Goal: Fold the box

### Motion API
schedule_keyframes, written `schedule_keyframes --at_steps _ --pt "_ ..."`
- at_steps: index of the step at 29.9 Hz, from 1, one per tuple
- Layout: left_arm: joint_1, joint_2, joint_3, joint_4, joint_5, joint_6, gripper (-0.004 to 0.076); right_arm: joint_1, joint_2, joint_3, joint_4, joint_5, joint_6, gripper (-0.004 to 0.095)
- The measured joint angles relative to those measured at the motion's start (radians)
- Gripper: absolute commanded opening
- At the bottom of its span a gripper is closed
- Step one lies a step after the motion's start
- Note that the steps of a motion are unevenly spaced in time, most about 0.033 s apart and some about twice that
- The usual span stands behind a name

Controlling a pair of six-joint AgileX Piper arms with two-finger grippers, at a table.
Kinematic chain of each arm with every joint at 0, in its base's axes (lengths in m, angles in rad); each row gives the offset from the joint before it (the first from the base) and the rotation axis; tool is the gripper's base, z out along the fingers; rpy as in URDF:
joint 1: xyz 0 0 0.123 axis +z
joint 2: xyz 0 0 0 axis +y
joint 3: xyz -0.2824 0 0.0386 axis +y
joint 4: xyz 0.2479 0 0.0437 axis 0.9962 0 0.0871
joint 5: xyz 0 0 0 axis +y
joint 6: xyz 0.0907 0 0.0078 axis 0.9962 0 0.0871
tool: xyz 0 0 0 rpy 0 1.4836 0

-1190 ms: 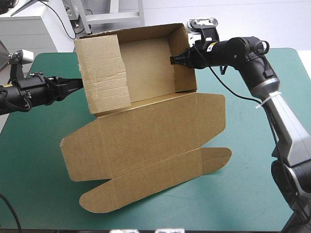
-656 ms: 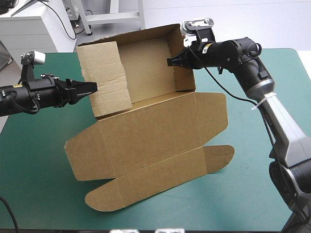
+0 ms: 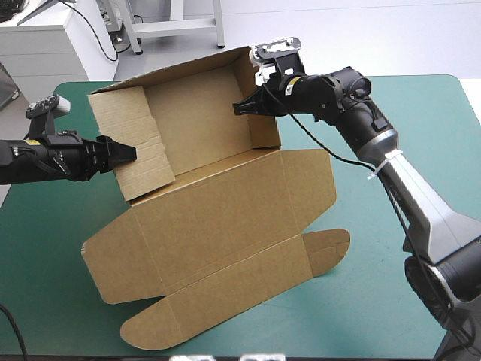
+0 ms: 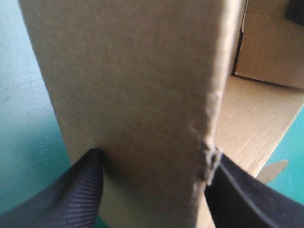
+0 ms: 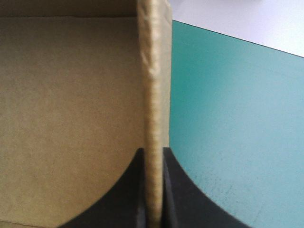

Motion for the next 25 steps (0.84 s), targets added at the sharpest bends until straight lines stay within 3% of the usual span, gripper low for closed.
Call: schedule_keyframes --at_steps 9,16,19,22,23,25 --pt "-0.135 0.000 0.000 0.220 -0.107 -0.176 0.0426 0.013 0.000 0.000 -0.023 0.010 0.008 -0.0014" --pt "-0.240 0.015 0.000 0.383 -0.222 -0.316 0.0327 0.014 0.000 0.000 -0.026 0.048 0.022 -0.0014" --pt "-0.256 0.046 0.000 0.401 -0.229 -0.324 0.0255 0.013 -0.003 0.000 -0.041 0.067 0.026 -0.0015" --pt "-0.261 0.082 0.001 0.404 -0.228 -0.328 0.0116 0.012 -0.008 0.000 -0.065 0.093 0.027 -0.0015" --pt "-0.262 0.092 0.001 0.404 -0.228 -0.329 0.0034 0.012 -0.012 0.000 -0.072 0.099 0.027 -0.0015" --pt "-0.262 0.105 0.001 0.411 -0.228 -0.331 -0.0008 0.012 -0.020 0.000 -0.090 0.119 0.031 -0.0015"
